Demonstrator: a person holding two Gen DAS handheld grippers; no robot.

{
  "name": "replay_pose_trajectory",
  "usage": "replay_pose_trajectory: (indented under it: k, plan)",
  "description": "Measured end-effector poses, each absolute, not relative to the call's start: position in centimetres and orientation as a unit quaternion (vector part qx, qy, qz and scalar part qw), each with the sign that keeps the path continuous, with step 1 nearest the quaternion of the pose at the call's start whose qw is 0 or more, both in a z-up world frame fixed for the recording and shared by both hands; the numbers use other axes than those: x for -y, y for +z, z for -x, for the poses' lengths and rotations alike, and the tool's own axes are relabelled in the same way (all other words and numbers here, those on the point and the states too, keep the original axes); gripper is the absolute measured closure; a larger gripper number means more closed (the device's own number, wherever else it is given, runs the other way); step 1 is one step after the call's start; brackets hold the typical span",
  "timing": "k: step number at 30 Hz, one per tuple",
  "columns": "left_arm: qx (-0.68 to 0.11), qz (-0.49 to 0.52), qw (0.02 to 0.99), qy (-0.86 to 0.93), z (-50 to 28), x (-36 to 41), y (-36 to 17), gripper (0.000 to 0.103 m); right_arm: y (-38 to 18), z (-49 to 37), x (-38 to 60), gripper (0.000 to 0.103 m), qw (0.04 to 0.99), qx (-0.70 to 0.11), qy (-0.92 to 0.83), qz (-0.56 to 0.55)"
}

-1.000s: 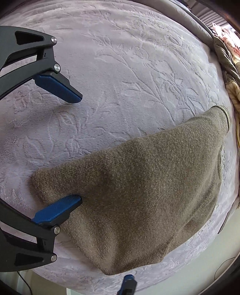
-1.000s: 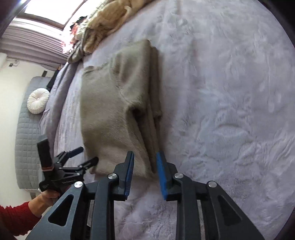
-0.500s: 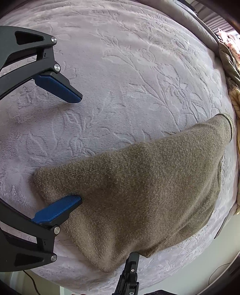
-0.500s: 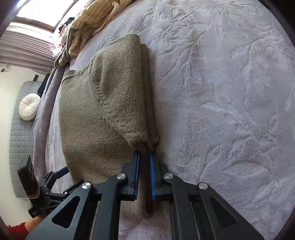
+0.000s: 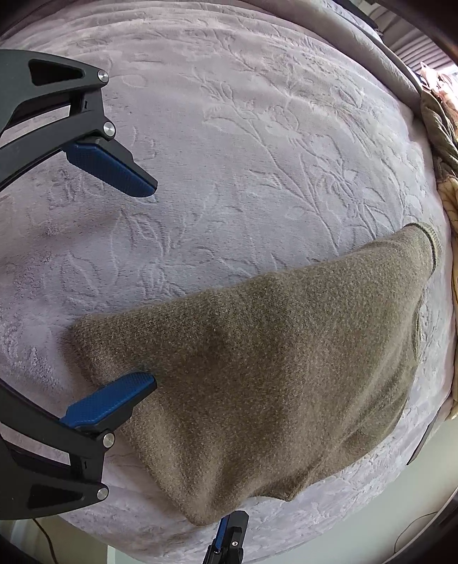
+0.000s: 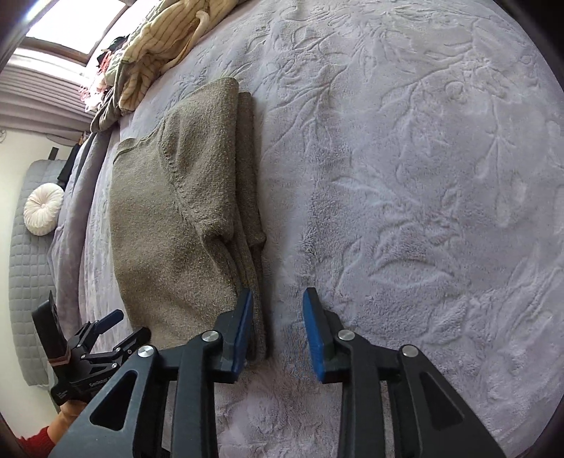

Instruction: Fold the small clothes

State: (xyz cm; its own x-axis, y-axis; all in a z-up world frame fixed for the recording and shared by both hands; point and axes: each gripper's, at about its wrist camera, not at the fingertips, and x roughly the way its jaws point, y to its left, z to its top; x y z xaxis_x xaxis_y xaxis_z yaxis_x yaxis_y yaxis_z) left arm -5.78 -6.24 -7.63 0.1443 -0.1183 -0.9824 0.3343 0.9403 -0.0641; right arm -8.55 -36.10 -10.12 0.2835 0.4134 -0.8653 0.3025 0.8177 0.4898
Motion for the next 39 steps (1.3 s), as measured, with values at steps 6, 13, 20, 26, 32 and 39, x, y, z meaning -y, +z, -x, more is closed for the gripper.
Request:
replay_pose_trajectory:
  k: [6,13,20,26,32,39]
  plan:
    - [-0.645,-0.073,0.747,-0.142,5.7,6.0,-7.7,0.002,-10.3,8.5,35.9,0.062,0.741,-0.599,0.038,-0.303]
    - [-0.649,-0.067,0.746,-0.131,5.4,6.1,-7.1,0.002,-10.2,8.4,35.7,0.053,0.742,-0.599,0.041,-0.300]
    - [-0.658,-0.055,0.739,-0.130,4.4,5.4,-7.2,0.002,-9.8,8.0,35.9,0.037,0.746,-0.592,0.056,-0.299]
    - [-0.667,-0.016,0.736,-0.114,2.9,3.1,-7.3,0.002,-9.3,7.2,36.5,0.033,0.750,-0.582,0.072,-0.304]
    - [-0.667,0.023,0.733,-0.131,0.7,2.0,-6.5,0.002,-9.0,5.3,37.4,0.033,0.747,-0.574,0.097,-0.319]
    - [-0.655,0.089,0.730,-0.174,-3.6,2.5,-5.9,0.002,-9.5,1.4,37.3,0.033,0.732,-0.566,0.156,-0.346]
